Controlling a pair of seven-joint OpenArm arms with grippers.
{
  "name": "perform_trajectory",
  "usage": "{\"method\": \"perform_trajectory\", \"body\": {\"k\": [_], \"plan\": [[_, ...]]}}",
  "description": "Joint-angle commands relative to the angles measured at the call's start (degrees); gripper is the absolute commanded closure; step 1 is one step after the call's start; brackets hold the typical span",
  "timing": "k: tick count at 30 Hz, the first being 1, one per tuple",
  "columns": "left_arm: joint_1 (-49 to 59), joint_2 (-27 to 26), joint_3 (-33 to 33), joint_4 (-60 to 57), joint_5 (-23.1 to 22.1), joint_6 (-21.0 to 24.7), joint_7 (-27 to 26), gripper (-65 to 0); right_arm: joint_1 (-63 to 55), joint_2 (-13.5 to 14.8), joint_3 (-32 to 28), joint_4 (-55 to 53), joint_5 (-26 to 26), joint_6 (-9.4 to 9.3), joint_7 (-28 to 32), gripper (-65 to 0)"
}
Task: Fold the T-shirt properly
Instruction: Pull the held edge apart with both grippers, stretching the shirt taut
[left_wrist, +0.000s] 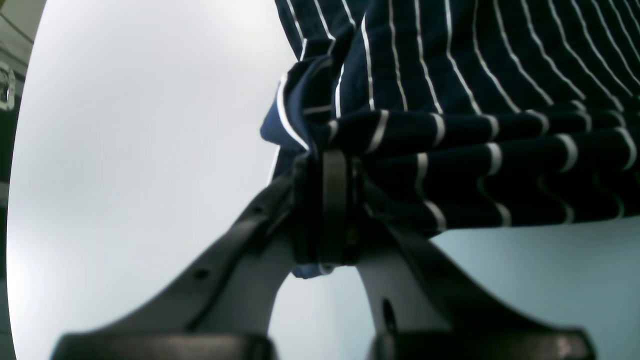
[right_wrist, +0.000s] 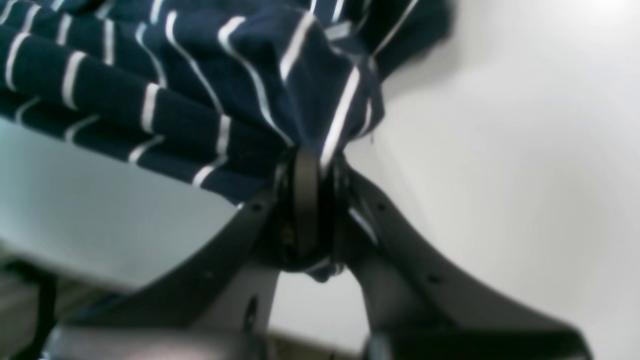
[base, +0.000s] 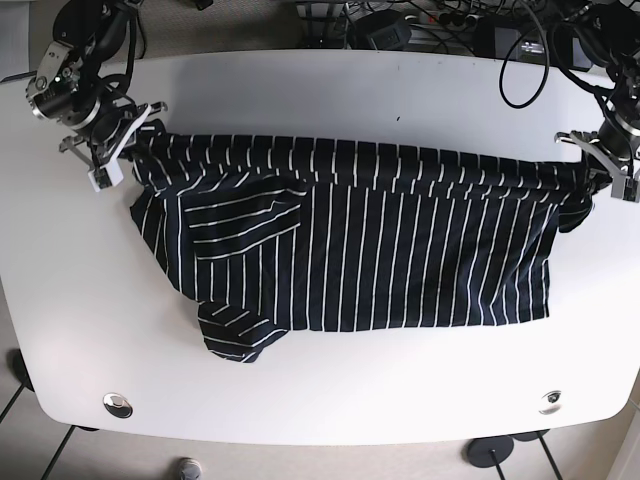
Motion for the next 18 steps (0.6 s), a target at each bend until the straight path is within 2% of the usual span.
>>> {"method": "perform_trajectory", "body": {"k": [1,7,10,13,17,18], "plan": [[2.7,-1.8,-2.0,1.1,0.5,0.6,-1.4,0.0,-2.3,1.0,0.6,1.2,-0.2,-0.12,0.6,-1.9],[6.0,-1.6,-4.8,0.8,0.6,0.6,-1.5,0.0,-7.9,1.2,0.5,1.2,-0.1,-0.12,0.6,-1.9],[6.0,-1.4,-4.8,-0.6,0.4,0.6,-1.4,0.0,-9.0,0.9,0.6,1.2,2.5,-0.12,0.7,-1.9],[5.7,-1.5,-4.8,-4.7,0.2,0.6,-1.4,0.0,-8.9,0.8,0.5,1.0,2.9,-0.12,0.7,-1.9],[5.7,-1.5,-4.8,-6.7,0.2,0.6,-1.2,0.0,-9.0,0.9,0.5,0.8,6.8,-0.12,0.6,-1.9],[5.7,-1.4,-4.7,-6.5,0.2,0.6,-1.1,-1.9,-9.0,0.9,0.4,0.8,7.1,-0.12,0.6,-1.9]]}}
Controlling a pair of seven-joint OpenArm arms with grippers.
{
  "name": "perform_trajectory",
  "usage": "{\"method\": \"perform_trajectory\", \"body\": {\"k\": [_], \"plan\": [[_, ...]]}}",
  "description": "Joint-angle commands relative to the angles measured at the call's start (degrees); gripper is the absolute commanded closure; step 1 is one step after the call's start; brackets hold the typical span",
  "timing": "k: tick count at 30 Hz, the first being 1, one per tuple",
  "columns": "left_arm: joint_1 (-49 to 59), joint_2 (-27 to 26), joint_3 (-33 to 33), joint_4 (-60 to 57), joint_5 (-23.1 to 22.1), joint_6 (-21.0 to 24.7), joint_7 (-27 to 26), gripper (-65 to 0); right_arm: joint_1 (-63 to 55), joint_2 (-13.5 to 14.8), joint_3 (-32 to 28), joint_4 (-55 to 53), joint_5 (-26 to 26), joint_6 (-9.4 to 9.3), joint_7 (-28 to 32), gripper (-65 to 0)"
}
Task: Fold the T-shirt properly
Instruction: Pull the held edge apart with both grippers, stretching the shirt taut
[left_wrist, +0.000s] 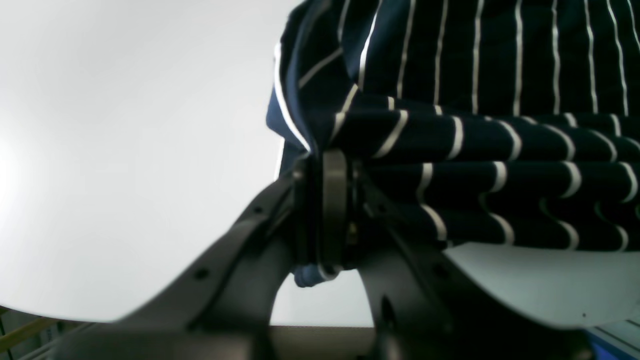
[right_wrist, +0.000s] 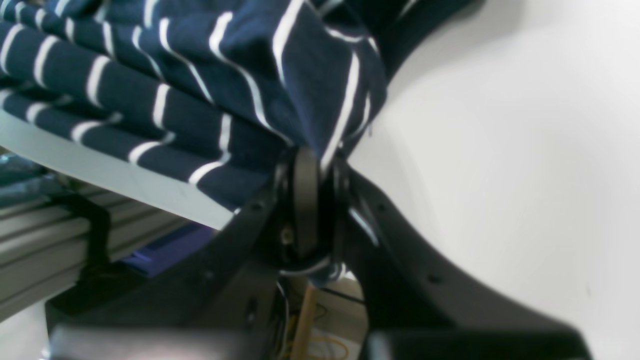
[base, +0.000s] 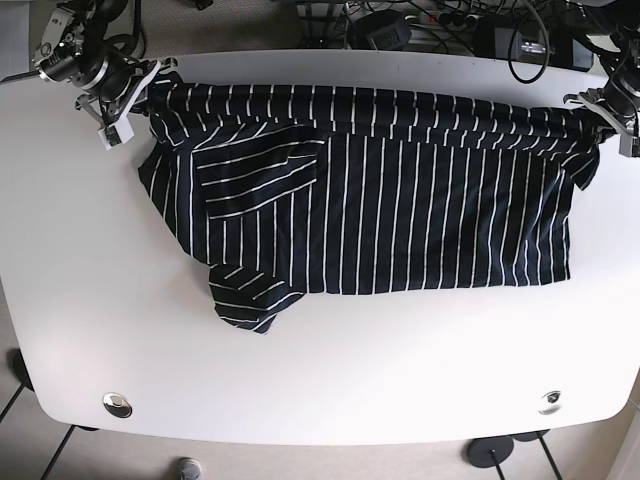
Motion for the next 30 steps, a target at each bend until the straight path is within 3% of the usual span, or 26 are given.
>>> {"method": "perform_trajectory", "body": {"k": [1,3,6,8,11,12,14,17,20,22,24,26,28,30], "plan": [[0.0,-1.5,-0.8,1.1,0.1,0.9,-1.1,-6.5,-0.2,0.8,0.4,0.8,0.4,-0.12,0.3,-1.9],[0.0,-1.5,-0.8,0.9,0.1,0.9,-1.1,-22.2,-0.2,0.8,0.2,0.8,0.9,-0.12,0.0,-2.1],[0.2,-1.7,-1.0,0.6,0.1,0.9,-1.1,-37.1,-1.1,1.4,-2.8,0.8,2.7,-0.12,0.0,-2.2],[0.2,-1.8,-1.9,0.6,0.0,0.9,-1.1,-38.8,-1.8,2.9,-4.2,0.8,4.8,-0.12,0.0,-7.6],[0.1,-1.8,-4.9,0.5,-1.2,0.9,-0.5,-38.9,-3.6,3.8,-4.9,0.8,8.3,-0.12,0.0,-32.3],[0.0,-1.9,-6.1,-0.5,-4.9,0.9,1.7,-39.0,-4.2,4.9,-4.7,0.8,10.6,-0.12,0.0,-46.0],[0.2,-3.6,-7.6,-3.1,-11.7,0.9,4.8,-39.0,-5.3,6.3,-4.7,0.8,14.3,-0.12,0.0,-57.2],[0.1,-6.8,-7.9,-9.7,-18.3,0.9,8.3,-39.7,-6.4,8.7,-4.7,0.8,20.8,-0.12,0.0,-54.9],[0.1,-8.1,-8.1,-12.0,-20.5,0.9,8.7,-47.1,-7.7,11.4,-4.6,0.8,26.7,-0.12,0.0,-54.4],[0.3,-8.3,-7.8,-11.7,-20.5,0.9,8.8,-47.1,-7.7,12.2,-4.6,0.8,28.4,-0.12,0.0,-54.1],[0.3,-8.1,-6.0,-9.5,-20.0,0.9,8.7,-47.1,-7.5,11.8,-3.6,0.8,27.4,-0.12,0.0,-50.9],[1.7,-7.7,-3.5,-4.8,-18.2,0.9,8.6,-46.9,-7.2,10.7,-3.4,0.8,23.1,-0.12,0.2,-47.9],[2.8,-3.3,-0.8,3.0,-13.5,0.9,8.3,-43.9,-6.7,9.8,-3.4,0.8,16.8,-0.12,0.2,-44.1],[3.0,-0.2,1.5,6.7,-8.1,0.9,8.3,-41.4,-7.1,8.1,-3.4,0.8,14.3,-0.12,0.2,-42.0]]}}
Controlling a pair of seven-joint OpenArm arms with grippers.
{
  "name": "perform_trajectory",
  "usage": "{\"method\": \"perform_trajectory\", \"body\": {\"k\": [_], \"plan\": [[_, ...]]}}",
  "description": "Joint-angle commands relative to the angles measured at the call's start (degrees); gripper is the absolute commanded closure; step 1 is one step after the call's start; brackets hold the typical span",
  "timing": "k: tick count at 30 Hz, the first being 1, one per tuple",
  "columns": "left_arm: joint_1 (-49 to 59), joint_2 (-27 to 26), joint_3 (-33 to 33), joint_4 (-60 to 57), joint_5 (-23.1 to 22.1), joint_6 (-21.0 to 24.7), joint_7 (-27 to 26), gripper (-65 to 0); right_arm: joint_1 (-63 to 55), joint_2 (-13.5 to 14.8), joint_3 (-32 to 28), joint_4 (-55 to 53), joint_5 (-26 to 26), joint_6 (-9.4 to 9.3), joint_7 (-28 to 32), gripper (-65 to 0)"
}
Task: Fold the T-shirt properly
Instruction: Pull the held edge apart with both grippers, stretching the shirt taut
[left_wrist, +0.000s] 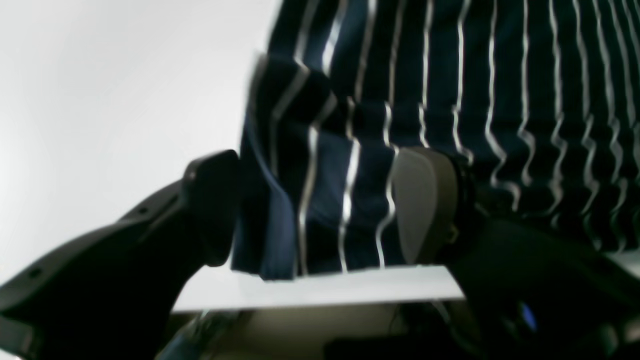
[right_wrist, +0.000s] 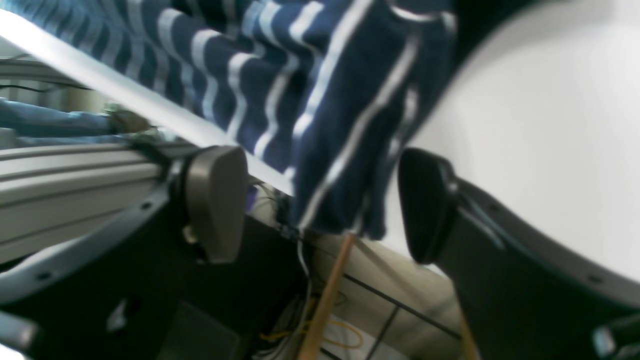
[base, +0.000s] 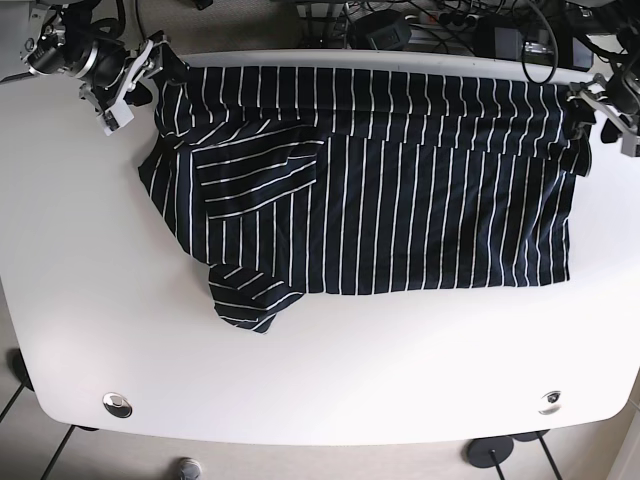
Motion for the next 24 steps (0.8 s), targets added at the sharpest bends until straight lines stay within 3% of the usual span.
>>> {"method": "perform_trajectory", "body": {"k": [1,3,8,10,15,18,24], "plan": [[0.2,1.4,1.4,3.6,4.9,-0.1,-0.8,-40.1,-0.6,-1.2,0.4,0.7,-1.3,0.1,0.8,-40.7],[0.0,4.7,2.4,4.2,14.9,-0.1,-2.2,-34.0,-0.9,-3.9,0.2,0.2,-6.6,0.1,0.9,-36.0],[0.0,7.3,4.8,2.5,23.1,-0.1,-10.4,-18.5,0.5,-5.9,-0.1,-4.4,-10.3,0.1,0.9,-23.9],[-0.3,6.5,4.7,-2.7,23.5,-0.1,-12.0,-12.9,1.4,-5.3,-0.1,-8.3,-10.3,0.1,1.0,-17.9],[-2.4,3.9,4.4,-8.6,23.2,-0.1,-12.2,-12.2,2.8,-0.9,0.0,-9.1,-10.2,0.1,1.0,-8.1],[-2.4,3.0,4.4,-8.6,23.1,-0.1,-12.2,-12.2,2.8,2.8,0.2,-9.0,-10.0,0.1,1.0,-7.8],[-2.4,2.8,4.4,-8.5,23.1,-0.1,-12.0,-12.2,2.5,7.2,0.3,-8.9,-9.8,0.1,1.0,-10.5]]}}
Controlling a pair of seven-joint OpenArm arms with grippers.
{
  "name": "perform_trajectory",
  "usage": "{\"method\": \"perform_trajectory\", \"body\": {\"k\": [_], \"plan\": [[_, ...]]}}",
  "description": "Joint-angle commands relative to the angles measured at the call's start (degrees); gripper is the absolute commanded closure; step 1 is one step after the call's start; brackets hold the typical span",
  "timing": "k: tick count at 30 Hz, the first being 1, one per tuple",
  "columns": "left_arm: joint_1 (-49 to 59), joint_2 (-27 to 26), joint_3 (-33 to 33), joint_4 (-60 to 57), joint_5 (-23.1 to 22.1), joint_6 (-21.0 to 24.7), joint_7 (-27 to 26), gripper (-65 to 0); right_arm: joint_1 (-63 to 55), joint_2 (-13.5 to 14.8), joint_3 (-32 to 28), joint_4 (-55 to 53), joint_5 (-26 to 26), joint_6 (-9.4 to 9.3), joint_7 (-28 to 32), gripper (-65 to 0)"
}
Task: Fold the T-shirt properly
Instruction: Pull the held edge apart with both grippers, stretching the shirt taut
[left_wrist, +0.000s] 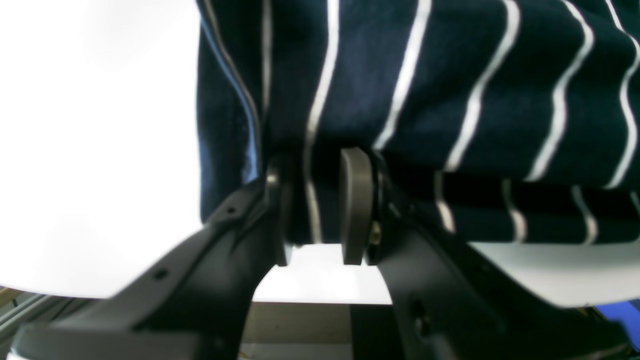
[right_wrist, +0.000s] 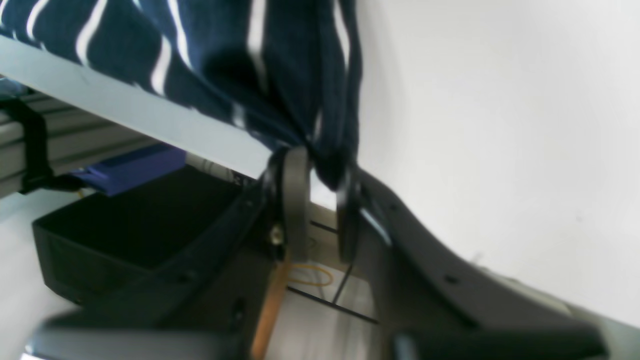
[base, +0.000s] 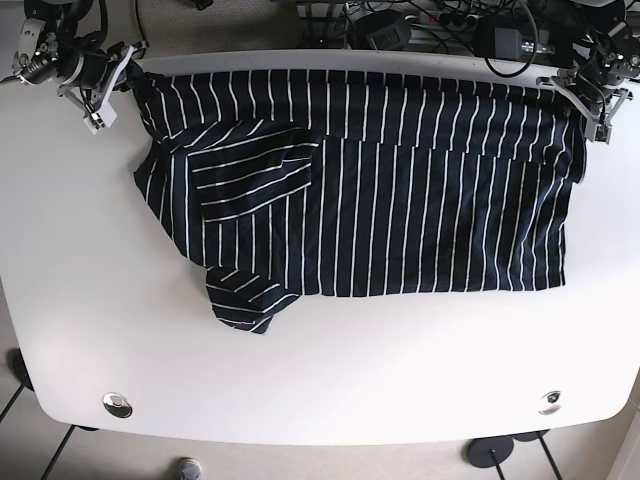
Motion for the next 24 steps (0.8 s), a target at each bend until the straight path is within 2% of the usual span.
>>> {"method": "perform_trajectory", "body": {"k": [1,3,5,7,10,12,14,16,18,20,22,24], "plan": [[0.0,-1.2,-0.4,0.9,-0.2,0.1,-0.5,-12.2,-0.2,2.1,0.7,1.0,0.5,-0.07,0.4,-15.2],[0.0,-1.2,-0.4,0.9,-0.2,0.1,-0.5,-12.4,-0.3,3.3,0.9,1.7,0.5,-0.07,0.4,-29.6],[0.0,-1.2,-0.4,0.9,-0.2,0.1,-0.5,-12.4,-1.4,3.3,4.5,4.7,0.5,-0.07,0.4,-42.6],[0.0,-1.1,-0.4,1.8,-0.2,0.1,-0.4,-12.5,-1.9,2.6,7.8,8.6,0.6,-0.07,0.4,-48.8],[0.0,-0.9,-0.4,5.1,-0.2,0.1,-0.2,-12.6,0.5,-0.4,7.8,10.8,0.6,-0.07,0.0,-48.8],[-0.1,-0.8,-0.4,8.7,-0.6,0.1,3.1,-12.6,3.9,-4.3,7.1,10.8,0.5,-0.07,-0.1,-48.8],[-0.1,-0.9,-0.4,12.8,-4.9,0.1,6.2,-13.2,6.6,-6.2,3.3,10.8,0.1,-0.07,-0.1,-48.8],[-0.1,-1.1,-0.4,14.6,-8.2,0.1,7.2,-20.6,8.4,-7.2,-0.9,10.8,0.4,-0.07,-0.1,-48.8],[-0.2,-0.8,-0.2,15.0,-9.3,0.1,7.3,-33.3,8.9,-9.3,-5.1,10.8,-0.1,-0.07,-0.1,-48.8],[-1.1,-0.8,0.2,14.8,-9.9,0.1,7.3,-38.5,8.7,-10.4,-7.3,10.8,-0.1,-0.07,-0.1,-48.5],[-1.6,-0.8,1.3,14.4,-9.4,0.1,7.3,-38.8,8.4,-10.6,-8.8,10.0,-0.1,-0.07,0.0,-43.6],[-1.6,-0.9,2.3,12.8,-9.4,0.1,7.3,-38.8,8.4,-10.6,-9.9,7.6,-0.1,-0.07,0.3,-33.9]]}}
